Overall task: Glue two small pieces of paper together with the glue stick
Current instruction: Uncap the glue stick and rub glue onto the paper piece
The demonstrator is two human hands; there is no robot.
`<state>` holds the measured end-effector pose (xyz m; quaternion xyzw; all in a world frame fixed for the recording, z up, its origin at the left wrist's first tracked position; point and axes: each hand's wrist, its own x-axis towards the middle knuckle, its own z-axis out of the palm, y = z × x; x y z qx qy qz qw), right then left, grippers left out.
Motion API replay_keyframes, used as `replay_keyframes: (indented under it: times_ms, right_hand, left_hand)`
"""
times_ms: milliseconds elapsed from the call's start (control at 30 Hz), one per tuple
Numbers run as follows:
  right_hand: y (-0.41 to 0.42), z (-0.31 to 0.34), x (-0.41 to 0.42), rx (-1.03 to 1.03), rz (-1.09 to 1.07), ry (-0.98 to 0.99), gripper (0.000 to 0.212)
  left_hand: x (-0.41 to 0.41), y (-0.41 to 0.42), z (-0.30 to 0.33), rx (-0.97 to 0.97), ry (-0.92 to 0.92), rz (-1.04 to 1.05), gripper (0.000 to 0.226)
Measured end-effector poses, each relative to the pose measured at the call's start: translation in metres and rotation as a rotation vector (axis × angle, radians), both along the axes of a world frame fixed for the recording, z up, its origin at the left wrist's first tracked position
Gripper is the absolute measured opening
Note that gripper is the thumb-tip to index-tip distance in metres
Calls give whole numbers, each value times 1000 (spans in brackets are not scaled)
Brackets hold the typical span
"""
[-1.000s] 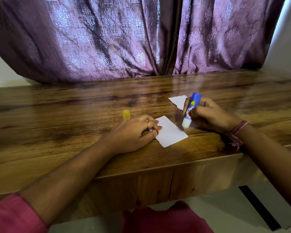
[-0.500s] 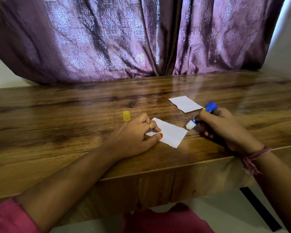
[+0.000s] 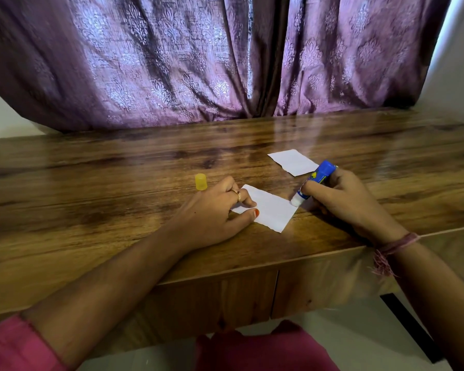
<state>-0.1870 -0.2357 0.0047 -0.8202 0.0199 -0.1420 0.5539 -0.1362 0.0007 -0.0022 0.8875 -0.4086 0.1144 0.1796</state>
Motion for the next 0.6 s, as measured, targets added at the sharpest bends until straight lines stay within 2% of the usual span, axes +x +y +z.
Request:
replay_keyframes:
  times_ms: [67, 167, 233, 333, 500, 600]
  right_hand:
    - [0, -1, 1, -85, -18, -33, 31]
    - [2, 0, -2, -171, 36, -67, 22]
    - [1, -1, -1, -158, 42, -69, 22]
    - [-1, -3, 2, -142, -7, -66, 32]
    - [-1, -3, -2, -163, 37, -58, 18]
    - [-1, -2, -1, -147, 17, -65, 28]
  left_hand:
    - [0, 0, 0, -1, -3, -1, 35]
    - [-1, 0, 1, -13, 3, -3, 34]
    - [-1, 0, 1, -15, 5, -4, 33]
    - [-1, -1, 1, -5, 9, -8, 34]
    - [1, 0, 0, 2, 14, -4, 35]
    - [0, 0, 0, 0, 12, -13, 34]
